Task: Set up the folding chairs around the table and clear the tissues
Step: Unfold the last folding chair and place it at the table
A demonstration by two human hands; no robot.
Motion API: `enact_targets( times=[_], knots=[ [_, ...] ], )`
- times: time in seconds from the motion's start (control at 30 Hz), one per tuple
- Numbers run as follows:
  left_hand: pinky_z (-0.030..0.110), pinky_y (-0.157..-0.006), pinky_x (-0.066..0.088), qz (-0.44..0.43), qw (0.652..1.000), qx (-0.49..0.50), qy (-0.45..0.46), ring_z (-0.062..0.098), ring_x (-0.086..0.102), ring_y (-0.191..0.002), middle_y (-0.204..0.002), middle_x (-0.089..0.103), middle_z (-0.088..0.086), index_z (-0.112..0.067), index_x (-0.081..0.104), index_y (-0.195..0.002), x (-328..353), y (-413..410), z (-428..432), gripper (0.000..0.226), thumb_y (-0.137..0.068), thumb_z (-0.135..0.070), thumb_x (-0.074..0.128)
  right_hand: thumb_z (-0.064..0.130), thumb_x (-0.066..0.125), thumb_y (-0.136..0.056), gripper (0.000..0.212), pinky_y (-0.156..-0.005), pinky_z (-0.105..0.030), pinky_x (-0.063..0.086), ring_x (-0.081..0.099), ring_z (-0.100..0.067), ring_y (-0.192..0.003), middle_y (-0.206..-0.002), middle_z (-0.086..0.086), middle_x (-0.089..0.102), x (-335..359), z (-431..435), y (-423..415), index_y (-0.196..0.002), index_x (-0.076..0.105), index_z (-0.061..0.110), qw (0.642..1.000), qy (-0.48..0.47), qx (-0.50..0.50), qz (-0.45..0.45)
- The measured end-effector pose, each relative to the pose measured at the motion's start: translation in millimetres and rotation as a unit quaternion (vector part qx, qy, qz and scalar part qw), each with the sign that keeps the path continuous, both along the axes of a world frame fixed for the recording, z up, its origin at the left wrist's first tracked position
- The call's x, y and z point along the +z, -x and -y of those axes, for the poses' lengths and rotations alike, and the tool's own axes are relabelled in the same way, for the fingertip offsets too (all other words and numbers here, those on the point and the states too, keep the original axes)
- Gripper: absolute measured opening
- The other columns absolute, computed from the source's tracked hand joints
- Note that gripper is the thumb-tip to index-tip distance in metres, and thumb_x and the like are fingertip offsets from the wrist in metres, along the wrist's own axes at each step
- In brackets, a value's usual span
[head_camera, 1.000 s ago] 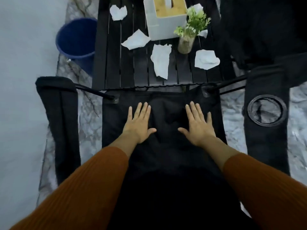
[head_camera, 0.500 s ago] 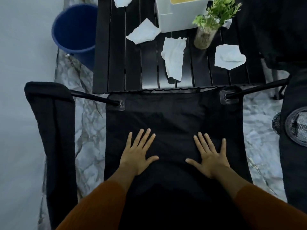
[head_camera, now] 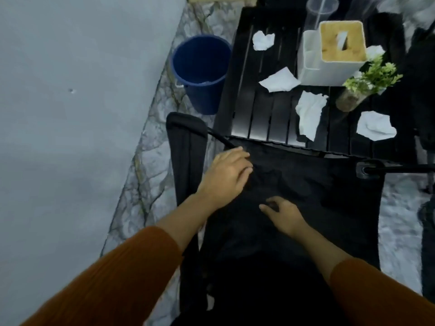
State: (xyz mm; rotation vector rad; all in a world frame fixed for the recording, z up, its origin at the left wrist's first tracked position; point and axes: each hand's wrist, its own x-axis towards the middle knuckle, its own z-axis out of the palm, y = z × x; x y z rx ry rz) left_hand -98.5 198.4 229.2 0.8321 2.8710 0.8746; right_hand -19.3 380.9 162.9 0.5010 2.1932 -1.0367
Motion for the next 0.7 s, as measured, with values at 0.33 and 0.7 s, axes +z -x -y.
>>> enact_targets(
  times=[0.33, 0.7],
  knots=[
    [0.029, -0.077, 0.052, 0.464, 0.69, 0.446, -0.331, 0.02, 0.066, -0.097, -0.102, 0.07, 0.005, -0.009, 0.067, -0.102, 5.0, -11.1, 122.2, 0.028, -0.09, -0.034, 0.065, 0.034, 0.07, -0.084, 0.037, -0.087, -0.037, 0.056, 0.068, -0.017, -0.093, -0.106, -0.005, 0.07, 57.0, 135.8, 48.9, -0.111, 0.063, 0.01, 0.937, 0.294, -0.175, 0.064],
    [0.029, -0.063, 0.05, 0.373, 0.752, 0.472, -0.271, 0.015, 0.06, -0.067, -0.072, 0.064, 0.005, -0.009, 0.062, -0.073, 2.7, -35.6, 104.1, 0.022, -0.092, -0.02, 0.062, 0.017, 0.071, -0.084, 0.038, -0.071, -0.038, 0.058, 0.062, -0.021, -0.07, -0.069, -0.004, 0.058, 45.7, 149.4, 44.0, -0.06, 0.042, 0.016, 0.966, 0.176, -0.189, 0.007]
  ],
)
